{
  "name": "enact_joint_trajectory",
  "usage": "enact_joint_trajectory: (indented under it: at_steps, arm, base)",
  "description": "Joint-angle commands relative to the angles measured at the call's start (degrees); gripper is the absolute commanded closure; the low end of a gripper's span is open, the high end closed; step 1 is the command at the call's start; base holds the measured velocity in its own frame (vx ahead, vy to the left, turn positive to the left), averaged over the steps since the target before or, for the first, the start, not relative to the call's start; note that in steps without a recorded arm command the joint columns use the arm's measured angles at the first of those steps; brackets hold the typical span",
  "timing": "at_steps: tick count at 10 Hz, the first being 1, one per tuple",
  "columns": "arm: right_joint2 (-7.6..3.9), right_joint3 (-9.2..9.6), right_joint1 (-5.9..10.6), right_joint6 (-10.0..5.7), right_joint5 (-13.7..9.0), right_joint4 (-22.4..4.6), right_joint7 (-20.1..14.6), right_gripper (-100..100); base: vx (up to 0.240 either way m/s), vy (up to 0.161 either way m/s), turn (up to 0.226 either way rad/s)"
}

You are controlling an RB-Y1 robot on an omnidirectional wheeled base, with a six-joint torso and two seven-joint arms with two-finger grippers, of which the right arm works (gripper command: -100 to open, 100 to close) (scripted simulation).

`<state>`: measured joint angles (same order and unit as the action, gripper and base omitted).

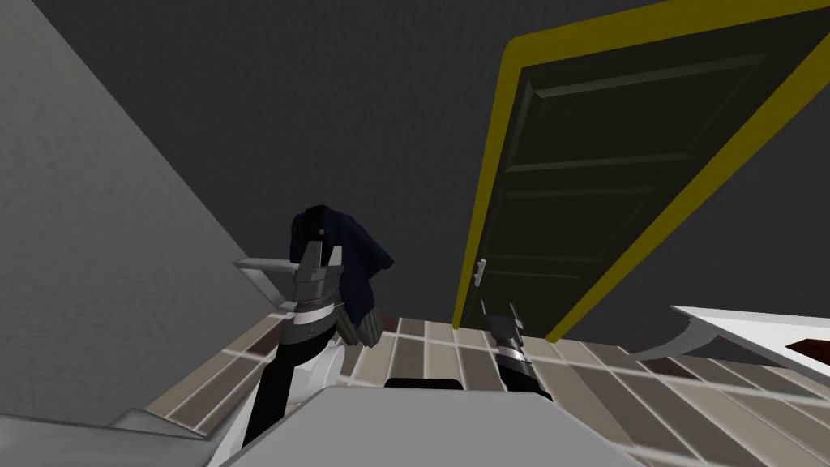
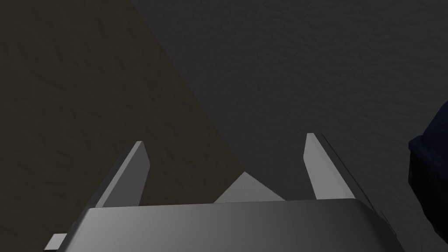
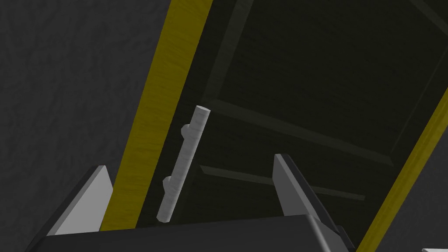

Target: Pull the door open

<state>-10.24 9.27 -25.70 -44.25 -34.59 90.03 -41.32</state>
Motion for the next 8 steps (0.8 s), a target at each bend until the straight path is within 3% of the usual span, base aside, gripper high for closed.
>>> enact_joint_trajectory:
  at_steps: [1,8]
  arm:
    - [-0.51,0.46,0.39,-1.21,-1.7,-2.3,-2.2,-100]
    - [-1.85,2.85,0.76,-5.32,-7.9,-9.6,-9.4,-100]
  base:
    - [0.024,-0.103,0.205]
    - [0.035,-0.105,0.194]
